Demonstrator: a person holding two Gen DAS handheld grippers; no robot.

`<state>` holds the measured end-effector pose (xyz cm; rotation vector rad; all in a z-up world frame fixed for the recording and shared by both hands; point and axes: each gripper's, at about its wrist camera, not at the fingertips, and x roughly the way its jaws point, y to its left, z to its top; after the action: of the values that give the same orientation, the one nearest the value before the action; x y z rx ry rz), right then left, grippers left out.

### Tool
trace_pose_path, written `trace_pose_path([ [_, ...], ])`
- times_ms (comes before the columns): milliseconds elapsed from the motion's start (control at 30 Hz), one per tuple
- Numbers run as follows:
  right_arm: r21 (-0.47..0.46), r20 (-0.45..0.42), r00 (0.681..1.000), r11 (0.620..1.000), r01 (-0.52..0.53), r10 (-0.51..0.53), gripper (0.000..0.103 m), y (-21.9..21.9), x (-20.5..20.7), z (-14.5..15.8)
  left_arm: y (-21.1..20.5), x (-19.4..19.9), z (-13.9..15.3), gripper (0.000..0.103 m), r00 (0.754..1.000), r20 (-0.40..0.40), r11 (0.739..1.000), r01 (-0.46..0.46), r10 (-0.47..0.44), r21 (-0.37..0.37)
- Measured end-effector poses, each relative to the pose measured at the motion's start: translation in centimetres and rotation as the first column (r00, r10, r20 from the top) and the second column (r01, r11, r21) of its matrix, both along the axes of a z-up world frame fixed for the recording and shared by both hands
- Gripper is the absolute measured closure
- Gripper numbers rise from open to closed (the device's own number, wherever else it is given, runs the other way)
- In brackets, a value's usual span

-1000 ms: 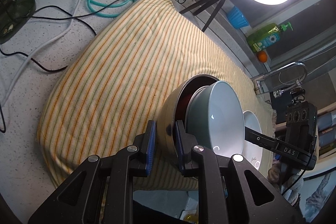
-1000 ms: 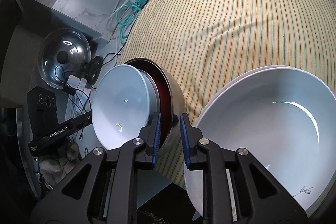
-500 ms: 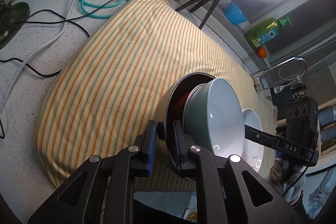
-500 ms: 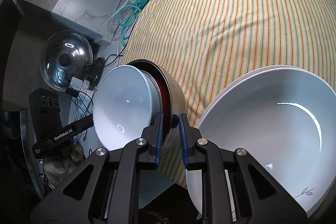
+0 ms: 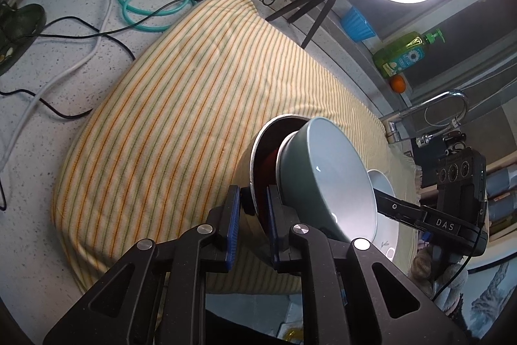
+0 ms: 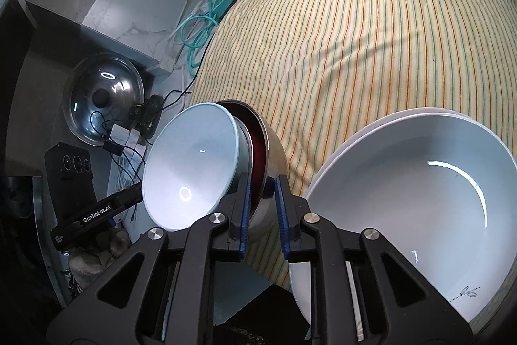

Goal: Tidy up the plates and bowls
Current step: 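Lower the pale bowl into the red-outside bowl with both grippers, then lift the nested bowl set and lower it onto the plate stack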

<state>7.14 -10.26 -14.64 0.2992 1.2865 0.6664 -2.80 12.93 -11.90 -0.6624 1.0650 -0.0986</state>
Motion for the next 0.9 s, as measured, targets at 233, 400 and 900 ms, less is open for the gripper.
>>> trace_pose_path([
  [233, -0.017, 0.010, 1.000, 1.000, 0.003, -0.003, 0.086, -0.4, 0.1, -0.2, -0.7, 0.5, -0.2, 0.091, 1.000, 0.000, 0.999, 0.020, -0.020, 0.028],
  [400, -0.010, 0.013, 1.000, 1.000, 0.011, -0.011, 0.086, -0.6, 0.0, -0.2, -0.9, 0.5, -0.1, 0.091, 1.000, 0.002, 0.999, 0.025, -0.025, 0.030],
  [900, 0.044, 0.099, 0.995, 0.999, 0.027, -0.031, 0.086, -2.1, -0.4, 4.4, -1.8, 1.0, 4.3, 0.091, 0.994, 0.098, 0.998, 0.034, -0.038, 0.045],
])
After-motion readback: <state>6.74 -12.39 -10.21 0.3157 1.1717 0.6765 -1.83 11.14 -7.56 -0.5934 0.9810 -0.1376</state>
